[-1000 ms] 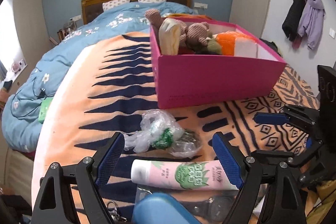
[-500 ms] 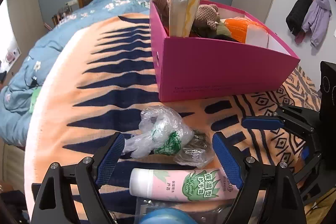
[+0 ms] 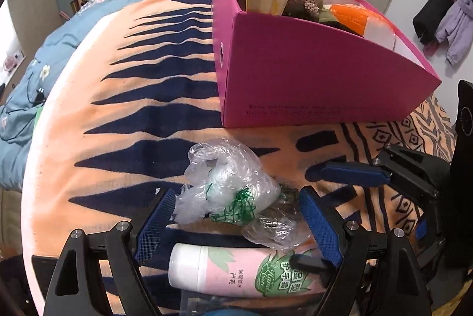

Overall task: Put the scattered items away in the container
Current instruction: 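Move both tools down to the clear plastic bag with green contents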

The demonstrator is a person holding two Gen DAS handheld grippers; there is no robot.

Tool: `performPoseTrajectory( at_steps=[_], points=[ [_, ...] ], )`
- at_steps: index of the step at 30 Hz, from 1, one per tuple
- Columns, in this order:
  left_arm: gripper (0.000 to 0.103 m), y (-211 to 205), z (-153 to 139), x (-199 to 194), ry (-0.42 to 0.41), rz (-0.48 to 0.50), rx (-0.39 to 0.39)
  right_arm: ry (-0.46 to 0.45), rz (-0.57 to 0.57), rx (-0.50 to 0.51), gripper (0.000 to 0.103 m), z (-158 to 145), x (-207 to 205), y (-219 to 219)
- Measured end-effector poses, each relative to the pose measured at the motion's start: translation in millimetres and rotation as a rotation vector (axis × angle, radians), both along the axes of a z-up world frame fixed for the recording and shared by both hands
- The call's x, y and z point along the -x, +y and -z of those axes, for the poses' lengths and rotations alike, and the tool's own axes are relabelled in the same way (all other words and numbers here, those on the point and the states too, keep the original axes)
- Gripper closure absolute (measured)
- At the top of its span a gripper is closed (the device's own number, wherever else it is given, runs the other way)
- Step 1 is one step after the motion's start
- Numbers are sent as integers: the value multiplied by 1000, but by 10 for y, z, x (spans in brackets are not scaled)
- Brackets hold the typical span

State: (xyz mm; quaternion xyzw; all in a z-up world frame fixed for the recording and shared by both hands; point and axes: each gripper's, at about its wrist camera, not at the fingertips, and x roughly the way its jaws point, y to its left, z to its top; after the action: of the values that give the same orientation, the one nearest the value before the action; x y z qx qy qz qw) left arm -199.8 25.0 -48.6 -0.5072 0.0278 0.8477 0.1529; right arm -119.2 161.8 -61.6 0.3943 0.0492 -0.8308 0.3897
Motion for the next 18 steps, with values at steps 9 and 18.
performPoseTrajectory(
  at_steps=[9, 18],
  points=[
    [16, -37, -24, -2, 14, -29, -25, -8, 9, 4, 33, -2, 103, -63],
    [18, -40, -36, 12, 21, -33, -44, -12, 14, -10, 33, -5, 145, -127]
  ],
)
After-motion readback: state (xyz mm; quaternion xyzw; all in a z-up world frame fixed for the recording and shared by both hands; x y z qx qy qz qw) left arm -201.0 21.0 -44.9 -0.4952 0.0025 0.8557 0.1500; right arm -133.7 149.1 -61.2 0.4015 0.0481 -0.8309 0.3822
